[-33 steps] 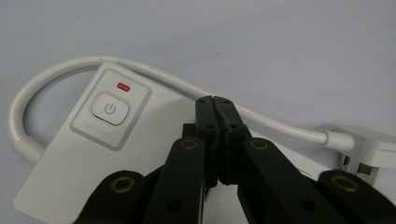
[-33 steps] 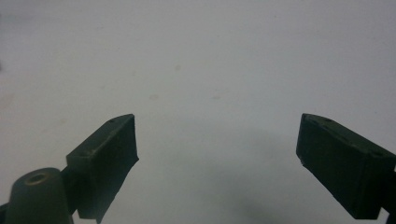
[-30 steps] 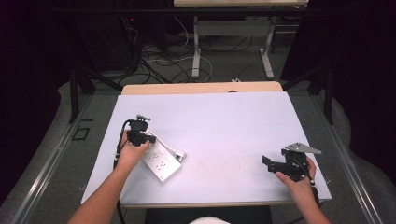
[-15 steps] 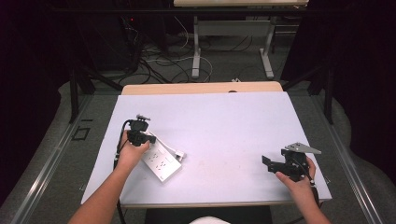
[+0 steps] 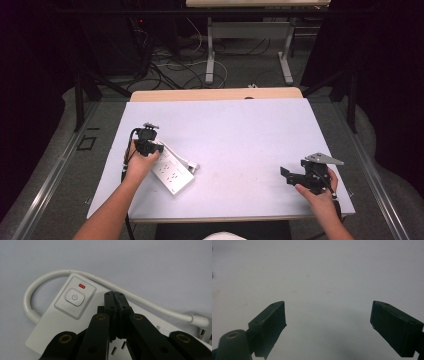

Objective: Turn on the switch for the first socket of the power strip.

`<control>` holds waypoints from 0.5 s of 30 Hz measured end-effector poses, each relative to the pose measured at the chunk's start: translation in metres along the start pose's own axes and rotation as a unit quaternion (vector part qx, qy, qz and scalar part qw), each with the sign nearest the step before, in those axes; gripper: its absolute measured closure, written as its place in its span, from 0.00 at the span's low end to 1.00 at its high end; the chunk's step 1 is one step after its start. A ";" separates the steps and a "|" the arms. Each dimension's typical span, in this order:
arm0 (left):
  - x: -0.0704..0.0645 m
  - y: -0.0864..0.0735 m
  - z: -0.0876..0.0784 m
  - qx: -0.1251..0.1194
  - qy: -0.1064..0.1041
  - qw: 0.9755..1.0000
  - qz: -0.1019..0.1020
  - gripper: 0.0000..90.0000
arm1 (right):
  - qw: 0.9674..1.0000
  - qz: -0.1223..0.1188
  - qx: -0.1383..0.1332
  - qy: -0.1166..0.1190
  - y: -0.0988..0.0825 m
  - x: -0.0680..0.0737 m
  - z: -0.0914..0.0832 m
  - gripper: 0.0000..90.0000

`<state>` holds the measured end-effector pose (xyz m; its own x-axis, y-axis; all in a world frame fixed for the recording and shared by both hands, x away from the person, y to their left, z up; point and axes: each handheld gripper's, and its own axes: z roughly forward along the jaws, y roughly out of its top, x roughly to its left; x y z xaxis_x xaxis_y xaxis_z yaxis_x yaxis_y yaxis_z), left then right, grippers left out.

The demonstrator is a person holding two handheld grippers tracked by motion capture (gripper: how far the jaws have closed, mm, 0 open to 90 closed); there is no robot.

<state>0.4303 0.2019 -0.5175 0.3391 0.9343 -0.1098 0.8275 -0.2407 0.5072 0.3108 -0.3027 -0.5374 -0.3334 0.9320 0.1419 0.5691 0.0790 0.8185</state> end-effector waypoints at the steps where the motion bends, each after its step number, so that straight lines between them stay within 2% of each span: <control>1: 0.000 0.000 0.000 0.003 0.001 1.000 0.004 1.00 | 1.000 0.002 0.000 0.001 0.000 0.000 0.001 0.14; 7: -0.001 0.002 0.000 0.005 0.002 1.000 0.005 1.00 | 1.000 -0.002 0.002 0.000 0.000 0.000 0.002 0.14; 10: 0.003 0.001 -0.001 0.004 -0.010 1.000 -0.005 1.00 | 1.000 0.001 0.001 0.001 0.000 0.000 0.001 0.14; 15: 0.004 -0.001 0.001 -0.009 -0.010 1.000 -0.011 1.00 | 1.000 0.010 0.000 -0.001 0.000 -0.003 0.001 0.14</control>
<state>0.4315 0.2057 -0.5188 0.3289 0.9343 -0.1377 0.8267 -0.2143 0.5203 0.3124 -0.3053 -0.5384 -0.3200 0.9344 0.1564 0.5757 0.0607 0.8154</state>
